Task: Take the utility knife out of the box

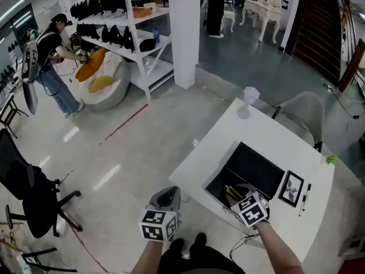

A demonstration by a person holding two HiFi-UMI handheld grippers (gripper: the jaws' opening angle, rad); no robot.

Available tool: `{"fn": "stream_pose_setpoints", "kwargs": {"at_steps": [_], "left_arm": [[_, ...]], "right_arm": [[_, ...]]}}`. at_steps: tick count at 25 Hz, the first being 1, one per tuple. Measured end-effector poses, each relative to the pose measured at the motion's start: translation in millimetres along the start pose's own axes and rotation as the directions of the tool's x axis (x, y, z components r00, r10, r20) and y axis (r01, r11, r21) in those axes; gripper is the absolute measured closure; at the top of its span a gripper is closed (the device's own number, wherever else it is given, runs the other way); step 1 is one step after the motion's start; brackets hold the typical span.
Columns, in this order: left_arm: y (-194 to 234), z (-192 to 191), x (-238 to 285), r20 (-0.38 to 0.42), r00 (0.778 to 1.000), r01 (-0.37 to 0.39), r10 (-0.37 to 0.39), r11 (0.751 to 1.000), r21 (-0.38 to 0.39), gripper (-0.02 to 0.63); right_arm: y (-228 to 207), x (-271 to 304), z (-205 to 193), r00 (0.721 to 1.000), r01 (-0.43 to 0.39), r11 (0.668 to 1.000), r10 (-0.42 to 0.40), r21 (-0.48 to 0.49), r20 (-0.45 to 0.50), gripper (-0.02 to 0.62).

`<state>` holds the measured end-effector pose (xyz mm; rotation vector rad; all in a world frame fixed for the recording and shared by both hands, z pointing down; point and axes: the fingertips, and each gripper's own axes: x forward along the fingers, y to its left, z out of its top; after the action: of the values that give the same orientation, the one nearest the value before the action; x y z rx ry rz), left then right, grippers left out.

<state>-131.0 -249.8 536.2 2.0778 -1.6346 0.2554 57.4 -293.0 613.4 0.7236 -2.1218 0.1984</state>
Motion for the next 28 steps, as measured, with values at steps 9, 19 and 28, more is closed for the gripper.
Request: {"fn": "stream_pose_setpoints", "kwargs": {"at_steps": [9,19,28], "left_arm": [[12,-6,-6,0.001,0.999,-0.034,0.034,0.999,-0.037,0.589],[19,-11,-5,0.001,0.999,-0.051,0.051,0.997,-0.066,0.589],[18,-16,-4,-0.009,0.999,-0.043,0.043,0.996,-0.075,0.589]], "right_arm": [[-2,17,-17,0.993,0.011,1.0,-0.013,-0.019,-0.113,0.443],[-4,22,-29,0.987,-0.015,1.0,0.014,-0.002,-0.163,0.443],[0,26,-29,0.987,-0.051,0.999,0.05,0.0,-0.154,0.476]]}}
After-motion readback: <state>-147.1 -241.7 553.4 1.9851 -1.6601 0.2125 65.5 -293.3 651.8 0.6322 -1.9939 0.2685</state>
